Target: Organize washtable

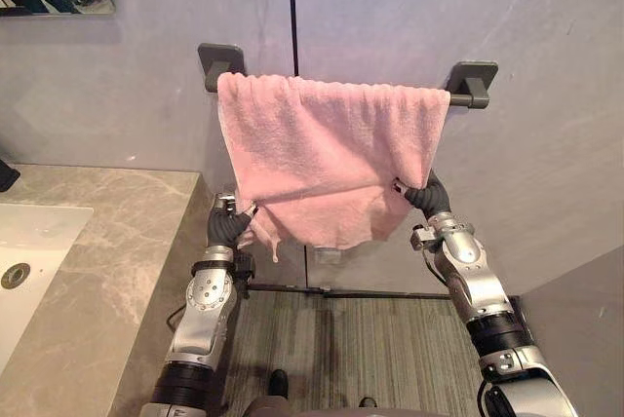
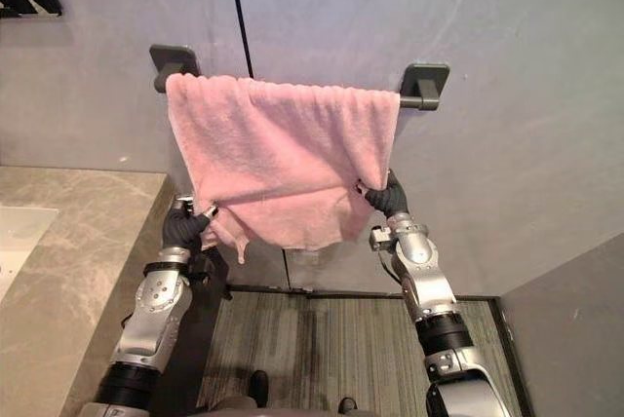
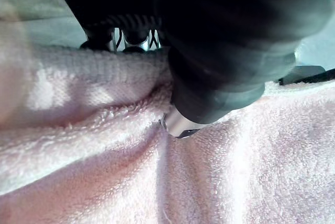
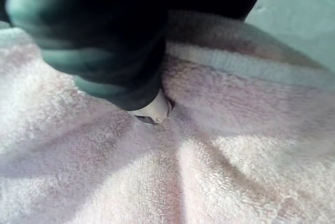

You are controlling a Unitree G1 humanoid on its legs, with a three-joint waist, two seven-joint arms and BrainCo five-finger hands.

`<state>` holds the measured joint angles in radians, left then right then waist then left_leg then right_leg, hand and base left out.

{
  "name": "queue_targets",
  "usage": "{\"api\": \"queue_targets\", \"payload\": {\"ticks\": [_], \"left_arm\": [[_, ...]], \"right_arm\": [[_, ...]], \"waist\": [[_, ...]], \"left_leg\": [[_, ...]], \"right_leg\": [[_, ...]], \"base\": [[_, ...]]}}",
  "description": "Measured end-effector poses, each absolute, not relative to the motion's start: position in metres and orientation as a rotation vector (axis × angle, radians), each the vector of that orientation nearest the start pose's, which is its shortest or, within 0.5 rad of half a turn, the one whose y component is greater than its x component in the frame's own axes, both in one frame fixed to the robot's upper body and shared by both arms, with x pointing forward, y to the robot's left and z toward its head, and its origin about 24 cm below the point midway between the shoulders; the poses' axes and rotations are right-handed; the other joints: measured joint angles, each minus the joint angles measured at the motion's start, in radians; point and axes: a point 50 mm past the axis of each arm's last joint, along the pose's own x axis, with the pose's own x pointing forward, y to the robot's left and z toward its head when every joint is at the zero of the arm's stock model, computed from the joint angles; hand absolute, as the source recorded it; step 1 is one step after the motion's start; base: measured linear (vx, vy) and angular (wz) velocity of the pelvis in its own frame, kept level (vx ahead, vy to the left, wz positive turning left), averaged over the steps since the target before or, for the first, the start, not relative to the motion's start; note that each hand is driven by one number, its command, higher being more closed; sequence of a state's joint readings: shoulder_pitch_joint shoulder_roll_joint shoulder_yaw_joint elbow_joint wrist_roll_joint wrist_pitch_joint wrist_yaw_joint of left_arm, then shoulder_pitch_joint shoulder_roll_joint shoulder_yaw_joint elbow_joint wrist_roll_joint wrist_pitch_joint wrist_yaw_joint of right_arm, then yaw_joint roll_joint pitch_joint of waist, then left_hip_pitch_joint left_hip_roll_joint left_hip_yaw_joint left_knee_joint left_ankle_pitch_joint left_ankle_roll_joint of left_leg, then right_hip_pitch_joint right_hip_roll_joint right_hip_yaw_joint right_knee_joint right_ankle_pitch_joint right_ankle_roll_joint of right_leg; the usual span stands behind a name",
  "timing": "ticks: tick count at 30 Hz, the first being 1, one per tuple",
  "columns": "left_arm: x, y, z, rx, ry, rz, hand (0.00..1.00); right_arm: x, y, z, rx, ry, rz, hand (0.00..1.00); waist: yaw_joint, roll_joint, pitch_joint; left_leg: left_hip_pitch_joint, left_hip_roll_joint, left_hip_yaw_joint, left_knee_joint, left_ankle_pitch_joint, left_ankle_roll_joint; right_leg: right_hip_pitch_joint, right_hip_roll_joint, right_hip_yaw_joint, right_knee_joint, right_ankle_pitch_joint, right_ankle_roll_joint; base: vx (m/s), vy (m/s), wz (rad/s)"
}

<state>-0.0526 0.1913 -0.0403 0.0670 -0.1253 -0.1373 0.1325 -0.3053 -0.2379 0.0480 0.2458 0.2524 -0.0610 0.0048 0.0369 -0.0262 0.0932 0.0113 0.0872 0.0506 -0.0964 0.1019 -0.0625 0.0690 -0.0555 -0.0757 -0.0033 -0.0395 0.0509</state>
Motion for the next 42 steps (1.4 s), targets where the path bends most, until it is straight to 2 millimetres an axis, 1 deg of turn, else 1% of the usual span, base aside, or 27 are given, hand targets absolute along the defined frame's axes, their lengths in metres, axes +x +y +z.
{"api": "queue_targets", "payload": {"ticks": [4, 8, 13, 22, 26, 27, 28, 29, 33, 36, 39, 42], "left_arm": [[0.262, 0.178, 0.054, 0.022, -0.114, 0.092, 1.00], [0.260, 0.182, 0.049, 0.015, -0.093, 0.108, 1.00], [0.259, 0.185, 0.041, -0.007, -0.062, 0.142, 1.00], [0.259, 0.186, 0.037, -0.044, -0.048, 0.164, 1.00], [0.259, 0.189, 0.031, -0.088, -0.027, 0.198, 1.00], [0.258, 0.189, 0.029, -0.108, -0.021, 0.201, 1.00], [0.258, 0.188, 0.029, -0.113, -0.019, 0.202, 1.00], [0.258, 0.188, 0.028, -0.117, -0.015, 0.203, 0.00], [0.256, 0.196, 0.024, -0.135, 0.002, 0.238, 0.00], [0.253, 0.198, 0.020, -0.134, 0.018, 0.248, 0.00], [0.246, 0.200, 0.010, -0.143, 0.060, 0.262, 0.00], [0.234, 0.202, -0.005, -0.168, 0.131, 0.286, 0.00]], "right_arm": [[0.311, -0.174, 0.076, 0.019, -0.100, 0.071, 1.00], [0.310, -0.168, 0.073, 0.044, -0.093, 0.077, 1.00], [0.307, -0.165, 0.069, 0.052, -0.083, 0.099, 1.00], [0.306, -0.162, 0.067, 0.059, -0.079, 0.117, 1.00], [0.306, -0.156, 0.062, 0.058, -0.068, 0.122, 1.00], [0.306, -0.156, 0.061, 0.054, -0.064, 0.121, 0.00], [0.306, -0.155, 0.061, 0.052, -0.062, 0.120, 0.00], [0.305, -0.155, 0.060, 0.053, -0.060, 0.117, 0.00], [0.300, -0.160, 0.051, 0.070, -0.033, 0.057, 0.00], [0.300, -0.162, 0.048, 0.060, -0.025, 0.027, 0.00], [0.296, -0.166, 0.042, 0.094, -0.006, -0.027, 0.00], [0.285, -0.168, 0.027, 0.101, 0.053, -0.047, 0.00]], "waist": [[-0.005, 0.000, 0.000], [-0.020, 0.000, 0.000], [-0.020, -0.001, 0.000], [-0.020, -0.002, -0.002], [-0.021, -0.004, -0.007], [-0.021, -0.005, -0.007], [-0.021, -0.005, -0.008], [-0.021, -0.005, -0.008], [-0.022, -0.005, -0.014], [-0.023, -0.005, -0.016], [-0.023, -0.006, -0.016], [-0.022, -0.005, -0.019]], "left_leg": [[0.001, 0.000, 0.006, 0.000, -0.001, 0.000], [0.004, 0.000, 0.007, 0.000, -0.002, -0.002], [0.009, 0.001, 0.010, -0.001, -0.006, -0.006], [0.010, 0.000, 0.010, -0.002, -0.007, -0.008], [0.011, 0.000, 0.006, -0.001, -0.007, -0.008], [0.013, -0.001, 0.006, -0.002, -0.007, -0.008], [0.014, -0.001, 0.005, -0.002, -0.007, -0.008], [0.015, -0.001, 0.005, -0.003, -0.007, -0.008], [0.021, -0.002, 0.000, -0.006, -0.008, -0.008], [0.021, -0.002, 0.000, -0.006, -0.008, -0.008], [0.027, -0.002, 0.000, -0.006, -0.010, -0.011], [0.030, 0.000, 0.005, -0.002, -0.014, -0.014]], "right_leg": [[-0.003, 0.000, 0.006, 0.001, 0.000, 0.000], [-0.004, 0.000, 0.007, 0.000, 0.000, 0.000], [-0.003, 0.000, 0.011, 0.000, -0.001, 0.001], [-0.002, -0.001, 0.011, -0.001, -0.002, 0.002], [0.001, -0.001, 0.006, -0.001, -0.002, 0.003], [0.004, -0.002, 0.006, -0.001, -0.003, 0.003], [0.005, -0.002, 0.005, -0.001, -0.003, 0.003], [0.006, -0.002, 0.005, -0.001, -0.003, 0.004], [0.016, -0.002, -0.003, -0.005, -0.004, 0.005], [0.018, -0.002, -0.003, -0.008, -0.004, 0.004], [0.032, -0.001, -0.005, -0.024, -0.001, 0.003], [0.033, 0.000, 0.000, -0.024, -0.002, 0.003]], "base": [[0.00, -0.003, -0.03], [0.00, 0.000, 0.00], [0.00, 0.000, 0.00], [0.00, 0.000, 0.00], [0.00, 0.000, 0.01], [0.00, 0.000, 0.00], [0.00, 0.000, 0.00], [0.00, 0.000, 0.03], [0.00, -0.001, 0.04], [0.00, 0.000, 0.00], [0.00, 0.000, 0.00], [0.01, -0.010, -0.03]]}}
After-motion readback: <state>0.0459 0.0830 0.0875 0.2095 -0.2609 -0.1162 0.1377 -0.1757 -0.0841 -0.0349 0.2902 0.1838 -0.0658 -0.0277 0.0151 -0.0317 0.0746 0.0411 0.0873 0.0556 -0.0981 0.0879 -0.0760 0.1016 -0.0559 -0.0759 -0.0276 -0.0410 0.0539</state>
